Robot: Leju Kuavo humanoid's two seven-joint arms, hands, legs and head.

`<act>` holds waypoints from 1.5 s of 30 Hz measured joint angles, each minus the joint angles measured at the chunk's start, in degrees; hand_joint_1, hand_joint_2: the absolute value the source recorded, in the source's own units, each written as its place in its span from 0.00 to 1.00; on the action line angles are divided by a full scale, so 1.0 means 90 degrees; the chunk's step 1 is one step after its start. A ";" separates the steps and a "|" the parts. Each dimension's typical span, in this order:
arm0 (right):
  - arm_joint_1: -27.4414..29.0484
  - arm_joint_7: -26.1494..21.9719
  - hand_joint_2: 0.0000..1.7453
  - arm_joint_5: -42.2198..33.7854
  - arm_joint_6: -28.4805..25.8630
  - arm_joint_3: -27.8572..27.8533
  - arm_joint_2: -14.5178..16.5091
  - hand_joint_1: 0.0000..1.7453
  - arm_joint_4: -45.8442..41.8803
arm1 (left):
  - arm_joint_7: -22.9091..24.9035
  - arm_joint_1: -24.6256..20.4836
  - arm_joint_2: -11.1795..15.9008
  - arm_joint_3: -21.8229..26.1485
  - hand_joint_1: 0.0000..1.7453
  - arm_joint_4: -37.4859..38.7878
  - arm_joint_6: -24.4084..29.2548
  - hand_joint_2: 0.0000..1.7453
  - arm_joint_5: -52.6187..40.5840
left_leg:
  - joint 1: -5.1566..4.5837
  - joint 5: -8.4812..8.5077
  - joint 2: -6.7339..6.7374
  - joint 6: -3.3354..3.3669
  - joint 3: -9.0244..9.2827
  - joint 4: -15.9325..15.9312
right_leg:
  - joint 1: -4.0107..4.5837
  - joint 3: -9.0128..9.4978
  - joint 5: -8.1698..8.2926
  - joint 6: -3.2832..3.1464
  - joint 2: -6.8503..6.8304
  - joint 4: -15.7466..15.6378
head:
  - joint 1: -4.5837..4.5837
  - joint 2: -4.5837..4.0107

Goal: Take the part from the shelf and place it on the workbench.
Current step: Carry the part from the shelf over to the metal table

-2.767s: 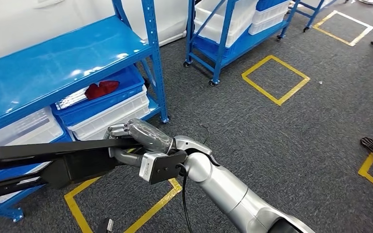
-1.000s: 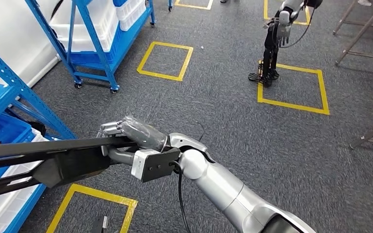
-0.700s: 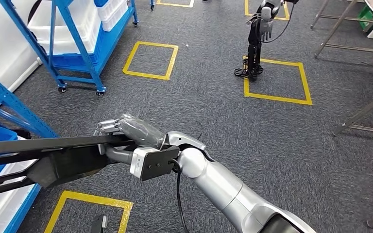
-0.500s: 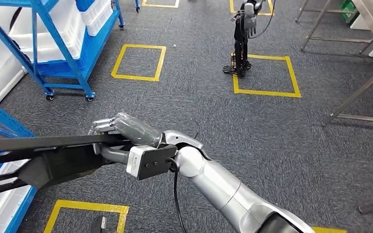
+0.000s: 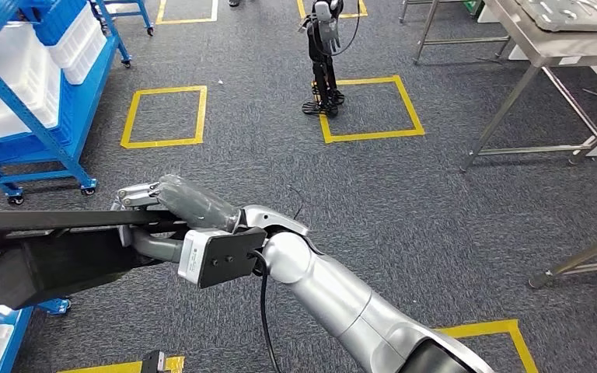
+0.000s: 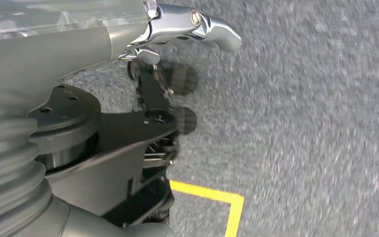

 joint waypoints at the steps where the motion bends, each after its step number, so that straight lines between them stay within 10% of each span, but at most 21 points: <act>1: -0.0001 0.0002 1.00 0.0001 -0.0001 -0.0003 0.0010 1.00 0.0001 | -0.0001 0.0003 0.0001 0.0004 0.00 0.0000 -0.0002 1.00 -0.0003 | -0.0005 -0.0022 -0.0027 0.0027 0.0015 -0.0042 | -0.0006 -0.0031 0.0017 0.0040 0.0065 0.0004 | -0.0001 0.0000; 3: 0.0001 0.0004 1.00 0.0013 -0.0003 -0.0023 0.0016 1.00 0.0004 | -0.0003 -0.0004 -0.0003 0.0007 0.00 -0.0001 -0.0007 1.00 -0.0016 | -0.0001 0.0010 0.0095 0.0106 0.0021 -0.0081 | -0.0009 -0.0072 0.0034 0.0111 0.0118 0.0005 | 0.0001 0.0001; 5: -0.0002 0.0002 1.00 0.0036 -0.0007 -0.0047 0.0013 1.00 0.0008 | -0.0001 -0.0007 -0.0010 0.0008 0.00 -0.0002 -0.0016 1.00 -0.0036 | 0.0006 0.0051 0.0246 0.0200 0.0033 -0.0136 | 0.0022 -0.0198 -0.0147 0.0164 -0.0185 0.0267 | 0.0037 0.0001; 7: 0.0000 -0.0001 1.00 0.0058 -0.0010 -0.0057 0.0010 1.00 0.0020 | 0.0005 0.0006 -0.0011 0.0010 0.00 -0.0002 -0.0021 1.00 -0.0050 | -0.0022 0.0060 0.0412 0.0263 0.0030 -0.0156 | 0.0016 -0.0537 -0.0550 0.0203 -0.0559 0.1010 | 0.0072 0.0001; 10: 0.0023 -0.0004 1.00 0.0082 -0.0011 -0.0058 -0.0008 1.00 0.0060 | 0.0022 0.0029 -0.0005 0.0012 0.00 -0.0002 -0.0015 1.00 -0.0077 | -0.0048 0.0049 0.0688 0.0284 0.0024 -0.0154 | -0.0037 -0.0897 -0.0794 0.0234 -0.0673 0.1812 | 0.0075 0.0001; 16: 0.0011 -0.0011 1.00 0.0117 -0.0015 -0.0061 -0.0005 1.00 0.0092 | 0.0054 0.0011 -0.0013 0.0012 0.00 -0.0002 -0.0016 1.00 -0.0104 | -0.0110 -0.0008 0.1091 0.0195 0.0074 -0.0143 | 0.0097 0.0100 -0.0103 0.0088 -0.1218 -0.0080 | 0.0070 0.0001; 18: 0.0013 -0.0019 1.00 0.0121 -0.0016 -0.0070 -0.0001 1.00 0.0110 | 0.0067 0.0003 -0.0023 0.0012 0.00 -0.0003 -0.0016 1.00 -0.0109 | -0.0112 -0.0040 0.1193 0.0138 0.0093 -0.0141 | 0.0086 0.0099 -0.0069 0.0050 -0.1064 -0.0122 | 0.0071 0.0001; 20: 0.0009 -0.0030 1.00 0.0124 -0.0012 -0.0078 0.0007 1.00 0.0131 | 0.0071 -0.0003 -0.0031 0.0012 0.00 -0.0004 -0.0018 1.00 -0.0112 | -0.0085 -0.0201 0.0964 0.0076 0.0031 0.0061 | 0.0032 0.0128 -0.0020 0.0000 -0.0913 -0.0186 | 0.0069 0.0001; 22: 0.0007 -0.0039 1.00 0.0125 -0.0001 -0.0080 0.0032 1.00 0.0152 | 0.0071 0.0016 -0.0030 0.0012 0.00 -0.0005 -0.0022 1.00 -0.0114 | -0.0060 -0.0572 0.0602 0.0025 -0.0267 0.0747 | -0.0003 0.0143 0.0005 -0.0030 -0.0764 -0.0214 | 0.0055 0.0001; 25: 0.0026 -0.0041 1.00 0.0129 0.0008 -0.0073 0.0058 1.00 0.0194 | 0.0076 0.0062 -0.0020 0.0012 0.00 -0.0005 -0.0027 1.00 -0.0120 | -0.0047 -0.0838 0.0487 -0.0032 -0.0731 0.1695 | -0.0014 0.0142 0.0005 -0.0031 -0.0499 -0.0189 | 0.0043 0.0001; 29: 0.0030 -0.0033 1.00 0.0137 0.0008 -0.0067 0.0105 1.00 0.0212 | 0.0116 0.0090 0.0012 0.0012 0.00 -0.0005 -0.0021 1.00 -0.0163 | 0.0057 -0.0121 0.0185 -0.0094 -0.0183 0.0419 | -0.0066 0.0104 -0.0061 0.0086 -0.0141 -0.0036 | 0.0038 0.0001; 33: 0.0034 -0.0022 1.00 0.0143 0.0008 -0.0067 0.0146 1.00 0.0220 | 0.0183 0.0107 0.0014 0.0007 0.00 -0.0005 -0.0017 1.00 -0.0223 | 0.0060 -0.0068 0.0074 0.0061 -0.0048 0.0066 | -0.0079 -0.0038 -0.0049 0.0227 0.0104 0.0049 | 0.0030 0.0001; 36: 0.0034 -0.0021 1.00 0.0143 0.0005 -0.0076 0.0140 1.00 0.0230 | 0.0197 0.0108 0.0007 -0.0005 0.00 -0.0005 -0.0027 1.00 -0.0238 | 0.0043 -0.0039 0.0282 0.0196 -0.0049 0.0040 | -0.0062 -0.0238 -0.0305 0.0294 -0.0283 0.0460 | 0.0078 0.0001; 40: 0.0076 -0.0022 1.00 0.0139 0.0004 -0.0080 0.0134 1.00 0.0245 | 0.0201 0.0140 0.0008 -0.0010 0.00 -0.0005 -0.0039 1.00 -0.0247 | -0.0044 -0.0059 0.0613 0.0274 -0.0050 0.0037 | -0.0047 -0.0891 -0.0877 0.0299 -0.0681 0.1864 | 0.0120 0.0001; 45: 0.0082 -0.0033 1.00 0.0140 0.0004 -0.0084 0.0149 1.00 0.0248 | 0.0222 0.0095 -0.0035 -0.0018 0.00 -0.0007 -0.0039 1.00 -0.0257 | -0.0154 -0.0107 0.0957 0.0291 0.0024 0.0018 | 0.0182 -0.0037 -0.0158 -0.0076 -0.1169 0.0256 | 0.0100 0.0001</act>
